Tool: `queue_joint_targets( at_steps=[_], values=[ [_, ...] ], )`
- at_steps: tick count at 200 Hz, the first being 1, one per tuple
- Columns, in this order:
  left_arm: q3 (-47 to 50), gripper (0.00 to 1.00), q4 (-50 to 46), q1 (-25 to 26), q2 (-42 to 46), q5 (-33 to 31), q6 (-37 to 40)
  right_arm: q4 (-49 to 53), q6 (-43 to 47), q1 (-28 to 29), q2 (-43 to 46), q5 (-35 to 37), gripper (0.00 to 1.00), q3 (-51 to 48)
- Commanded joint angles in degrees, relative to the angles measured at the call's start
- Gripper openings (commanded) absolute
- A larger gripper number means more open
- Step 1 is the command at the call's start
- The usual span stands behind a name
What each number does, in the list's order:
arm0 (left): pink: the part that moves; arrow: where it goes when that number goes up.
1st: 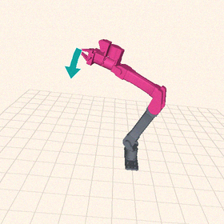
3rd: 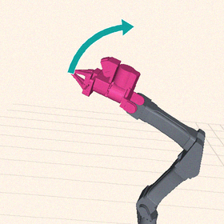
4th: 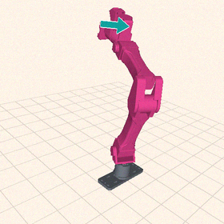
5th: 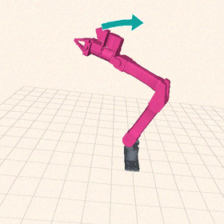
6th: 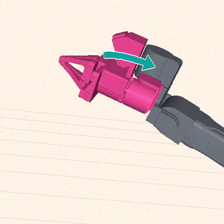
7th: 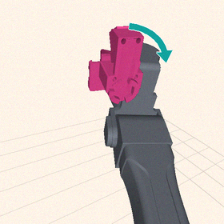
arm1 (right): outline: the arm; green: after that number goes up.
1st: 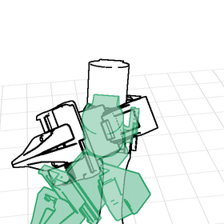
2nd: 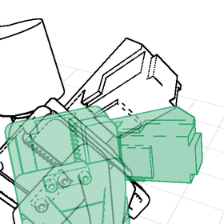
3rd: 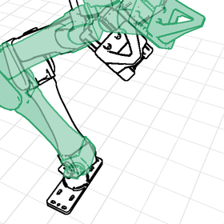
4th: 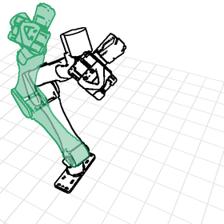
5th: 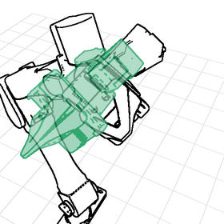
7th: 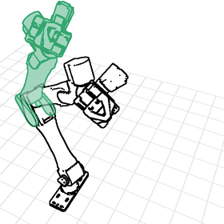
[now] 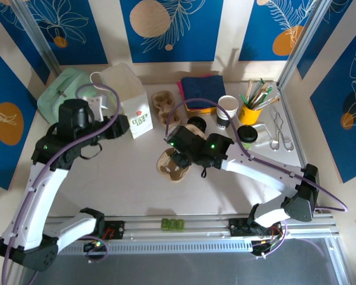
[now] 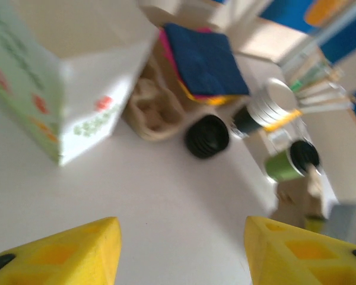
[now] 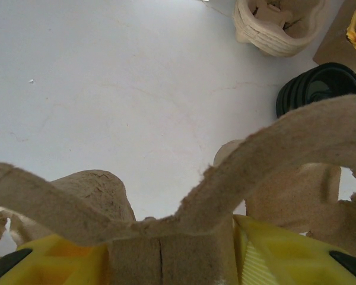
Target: Pack the takeout coffee
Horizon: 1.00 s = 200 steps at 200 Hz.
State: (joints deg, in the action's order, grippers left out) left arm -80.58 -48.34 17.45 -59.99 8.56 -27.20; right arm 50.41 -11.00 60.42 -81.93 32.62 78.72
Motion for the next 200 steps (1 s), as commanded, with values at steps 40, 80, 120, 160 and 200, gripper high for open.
queue_joint_targets(
  at_steps=[40, 80, 120, 160, 200],
  values=[
    [-10.7, 0.62, -3.8, -5.2, -14.9, -13.5, -2.8, 1.8, -2.5, 0.5, 3.7, -0.3, 0.47, -1.2],
    [-15.3, 0.64, -1.9, -6.5, -21.9, -15.1, -3.1, 1.8, -2.8, 0.6, 6.0, -0.3, 0.48, -2.4],
    [-20.5, 0.64, -2.2, -7.5, -29.3, -15.9, -4.4, 2.3, -3.2, 0.6, 6.9, -0.5, 0.47, -2.7],
    [-26.0, 0.60, -4.2, -7.8, -36.1, -16.6, -6.0, 2.8, -3.7, 0.6, 7.9, -0.6, 0.47, -2.7],
    [-28.3, 0.49, -5.2, -7.8, -39.7, -17.2, -6.9, 2.9, -3.9, 0.6, 9.3, -0.4, 0.47, -3.4]
  ],
)
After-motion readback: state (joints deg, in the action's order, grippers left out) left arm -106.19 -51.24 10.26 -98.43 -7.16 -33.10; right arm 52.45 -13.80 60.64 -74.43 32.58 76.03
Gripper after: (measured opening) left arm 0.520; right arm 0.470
